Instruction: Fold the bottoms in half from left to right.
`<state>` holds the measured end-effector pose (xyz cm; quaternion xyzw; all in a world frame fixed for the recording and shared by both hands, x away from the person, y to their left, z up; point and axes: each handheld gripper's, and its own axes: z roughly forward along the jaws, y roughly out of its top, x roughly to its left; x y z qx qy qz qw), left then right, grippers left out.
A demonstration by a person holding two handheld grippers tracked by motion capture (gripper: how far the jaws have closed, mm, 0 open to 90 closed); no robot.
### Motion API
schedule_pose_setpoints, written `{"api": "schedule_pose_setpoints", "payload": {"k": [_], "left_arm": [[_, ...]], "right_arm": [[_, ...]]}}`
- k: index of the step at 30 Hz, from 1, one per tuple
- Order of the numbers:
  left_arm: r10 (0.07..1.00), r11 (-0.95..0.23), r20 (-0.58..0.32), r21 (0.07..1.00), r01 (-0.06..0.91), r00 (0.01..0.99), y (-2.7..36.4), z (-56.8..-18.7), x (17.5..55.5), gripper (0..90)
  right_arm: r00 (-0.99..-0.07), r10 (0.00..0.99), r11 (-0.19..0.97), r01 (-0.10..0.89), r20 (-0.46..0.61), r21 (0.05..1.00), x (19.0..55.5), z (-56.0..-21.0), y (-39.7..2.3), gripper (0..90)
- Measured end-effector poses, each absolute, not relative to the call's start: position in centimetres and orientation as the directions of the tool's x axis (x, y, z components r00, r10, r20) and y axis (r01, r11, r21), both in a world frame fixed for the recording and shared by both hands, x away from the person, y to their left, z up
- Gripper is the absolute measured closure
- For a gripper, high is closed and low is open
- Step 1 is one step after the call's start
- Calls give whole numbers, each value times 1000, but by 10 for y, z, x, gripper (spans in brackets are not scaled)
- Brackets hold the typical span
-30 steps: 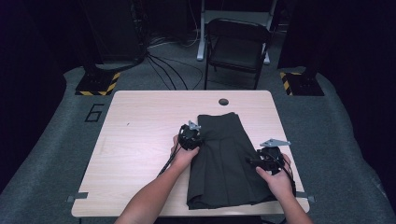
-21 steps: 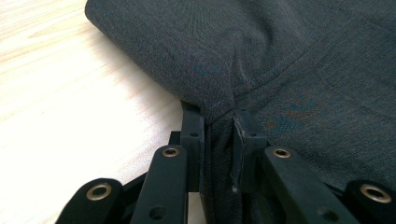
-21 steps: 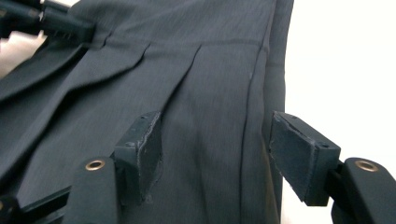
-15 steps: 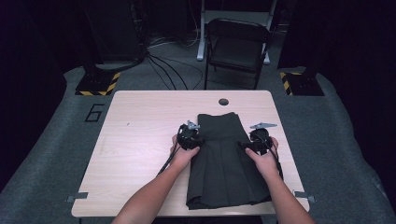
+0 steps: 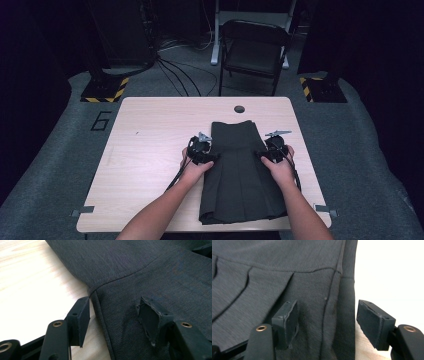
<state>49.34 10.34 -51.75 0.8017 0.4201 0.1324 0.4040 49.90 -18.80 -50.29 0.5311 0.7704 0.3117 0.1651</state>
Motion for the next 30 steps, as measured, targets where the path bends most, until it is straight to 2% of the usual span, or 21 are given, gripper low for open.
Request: {"api": "schedule_pose_setpoints", "payload": {"k": [9,17,21,22,26,27,28,29,30], "left_arm": [[778,-313,-147,753,579,611,104,-522,496,394],[780,-304,-144,764,569,609,102,-524,494,413],[776,-287,-151,780,556,613,102,-526,493,466],[775,-283,-156,781,557,613,102,-527,493,495],[781,-245,-190,783,572,595,102,-528,492,555],[783,-225,-213,779,585,584,101,-528,492,586],[787,-217,-213,783,583,579,100,-528,491,663],[792,-205,-218,785,585,571,99,-528,490,663],[790,-216,-206,788,576,578,99,-527,490,702]], "right_arm": [[-401,908,238,729,120,642,498,-509,-194,385],[-433,895,262,706,107,658,495,-510,-192,497],[-443,888,259,704,125,661,493,-511,-191,596],[-449,883,257,706,137,661,493,-511,-192,654],[-461,875,257,703,149,663,493,-511,-193,717],[-461,876,261,702,143,663,493,-511,-193,732],[-451,882,257,706,138,660,491,-509,-189,758],[-451,882,257,706,138,660,491,-509,-189,758],[-447,885,261,706,129,658,490,-508,-188,770]]}}
